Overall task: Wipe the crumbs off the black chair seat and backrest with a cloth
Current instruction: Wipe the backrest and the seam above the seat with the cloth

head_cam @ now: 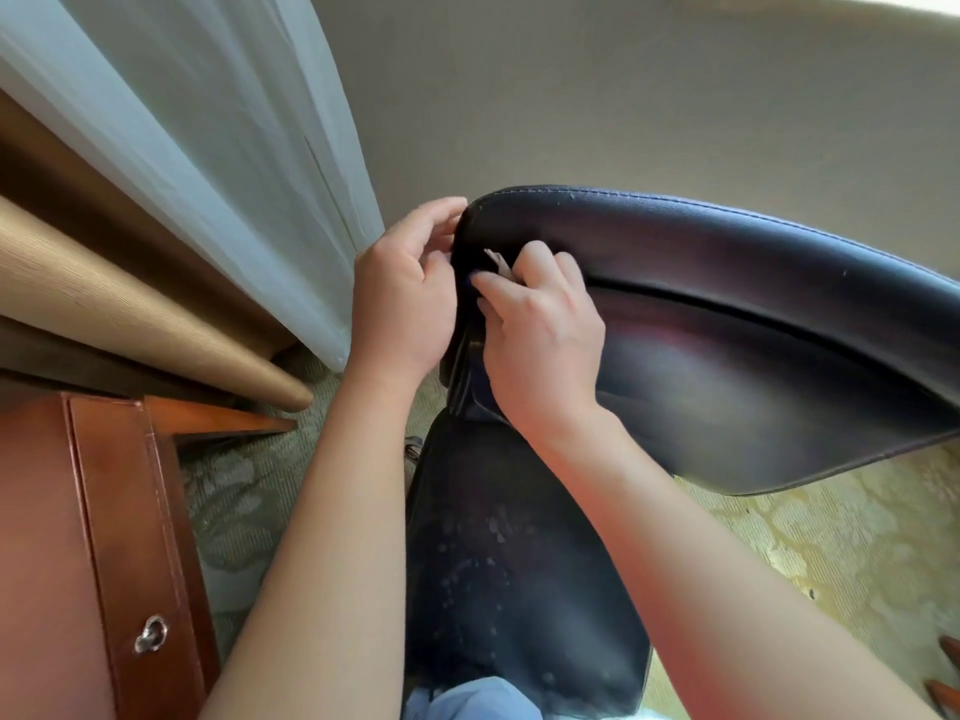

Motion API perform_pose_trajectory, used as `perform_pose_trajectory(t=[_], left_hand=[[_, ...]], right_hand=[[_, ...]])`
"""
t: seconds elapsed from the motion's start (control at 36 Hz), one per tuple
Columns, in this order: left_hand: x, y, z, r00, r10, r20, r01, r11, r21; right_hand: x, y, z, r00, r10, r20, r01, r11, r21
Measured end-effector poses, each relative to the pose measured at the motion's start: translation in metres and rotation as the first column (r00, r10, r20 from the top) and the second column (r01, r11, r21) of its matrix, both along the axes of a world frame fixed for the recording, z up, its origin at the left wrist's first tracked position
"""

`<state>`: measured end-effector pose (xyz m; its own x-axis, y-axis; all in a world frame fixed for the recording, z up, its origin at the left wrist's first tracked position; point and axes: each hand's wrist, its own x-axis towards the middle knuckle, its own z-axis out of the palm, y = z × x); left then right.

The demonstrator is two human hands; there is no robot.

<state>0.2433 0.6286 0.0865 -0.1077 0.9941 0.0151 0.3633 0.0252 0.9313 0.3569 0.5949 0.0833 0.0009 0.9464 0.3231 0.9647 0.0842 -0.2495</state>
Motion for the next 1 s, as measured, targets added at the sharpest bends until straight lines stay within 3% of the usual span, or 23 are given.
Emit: perform_pose_trajectory(t=[0.19,0.28,0.39,0.53,0.67,0.75,0.83,0.94,1.0], left_hand=[[0.001,-0.027,0.002,0.984,-0.005,-0.178,-0.015,0.994,-0.110],[0.007,-0.043,0.002,0.962,-0.203,-0.183,0.148,0.950,-0.273],[0.022,-0.064,0.007,0.863,-0.496,-0.093,0.416,0.804,-0.424],[0.038,-0.078,0.003,0.853,-0.494,-0.170,0.408,0.832,-0.375],[0.044,-0.085,0.011,0.812,-0.566,-0.140,0.482,0.787,-0.385],[0.043,-0.086,0.012,0.795,-0.596,-0.114,0.519,0.765,-0.380],[0.040,-0.084,0.009,0.803,-0.589,-0.092,0.532,0.778,-0.334],[0.028,-0.078,0.006,0.845,-0.513,-0.152,0.466,0.846,-0.259],[0.021,-0.076,0.009,0.863,-0.482,-0.149,0.444,0.866,-0.229]], right_hand=[[0.033,-0.018,0.007,0.951,-0.012,-0.310,0.020,1.000,0.022],[0.047,-0.025,0.012,0.901,-0.025,-0.434,0.029,1.000,0.004],[0.061,-0.034,0.021,0.825,-0.045,-0.564,0.028,0.999,-0.039],[0.083,-0.047,0.031,0.714,-0.136,-0.686,0.028,0.986,-0.166],[0.096,-0.060,0.032,0.680,-0.242,-0.692,0.080,0.963,-0.258],[0.098,-0.066,0.032,0.611,-0.315,-0.726,0.111,0.942,-0.316],[0.096,-0.073,0.031,0.661,-0.275,-0.698,-0.004,0.929,-0.371],[0.093,-0.081,0.030,0.759,-0.053,-0.649,-0.293,0.863,-0.412],[0.088,-0.079,0.029,0.820,0.035,-0.572,-0.339,0.834,-0.436]])
